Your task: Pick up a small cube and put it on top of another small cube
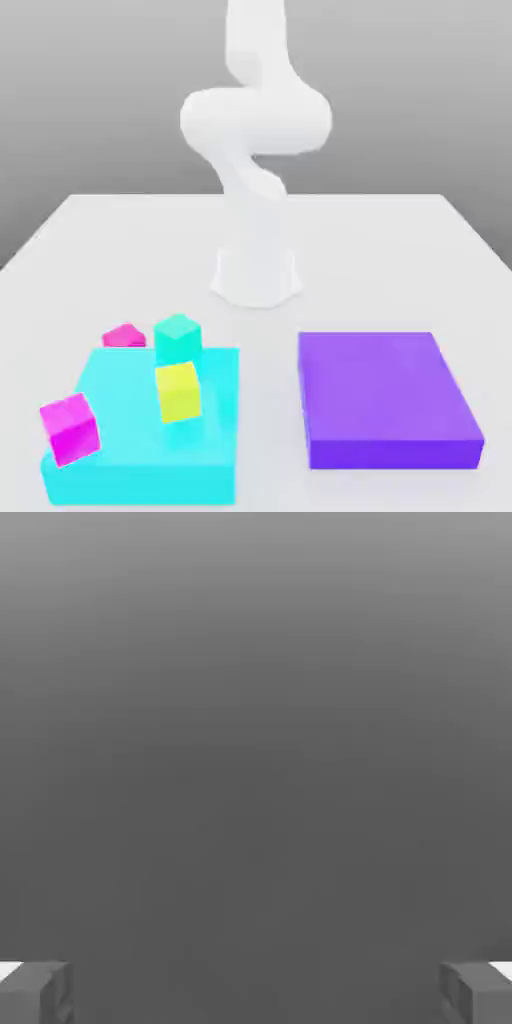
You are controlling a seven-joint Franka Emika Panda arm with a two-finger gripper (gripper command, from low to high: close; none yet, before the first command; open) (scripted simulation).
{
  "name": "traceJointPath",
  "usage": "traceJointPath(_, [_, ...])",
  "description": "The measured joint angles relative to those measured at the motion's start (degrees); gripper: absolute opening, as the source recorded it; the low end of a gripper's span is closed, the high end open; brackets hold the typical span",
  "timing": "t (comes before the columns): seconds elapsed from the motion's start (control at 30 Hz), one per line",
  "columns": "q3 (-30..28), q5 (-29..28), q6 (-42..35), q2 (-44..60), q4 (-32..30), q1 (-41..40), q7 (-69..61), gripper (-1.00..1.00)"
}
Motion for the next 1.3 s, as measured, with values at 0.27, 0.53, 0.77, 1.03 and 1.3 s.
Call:
traceJointPath(0.27, [1.71,0.75,8.09,9.08,-9.62,-11.64,20.41,0.00])
traceJointPath(0.53, [3.22,1.40,16.00,17.97,-19.02,-22.88,40.45,0.00])
traceJointPath(0.77, [4.03,1.69,22.91,25.77,-27.25,-32.31,58.13,0.00])
traceJointPath(1.03, [4.24,1.72,30.84,34.67,-36.67,-42.55,78.62,0.00])
traceJointPath(1.3, [-1.22,-7.84,43.25,49.74,-35.98,-41.80,89.56,0.00])
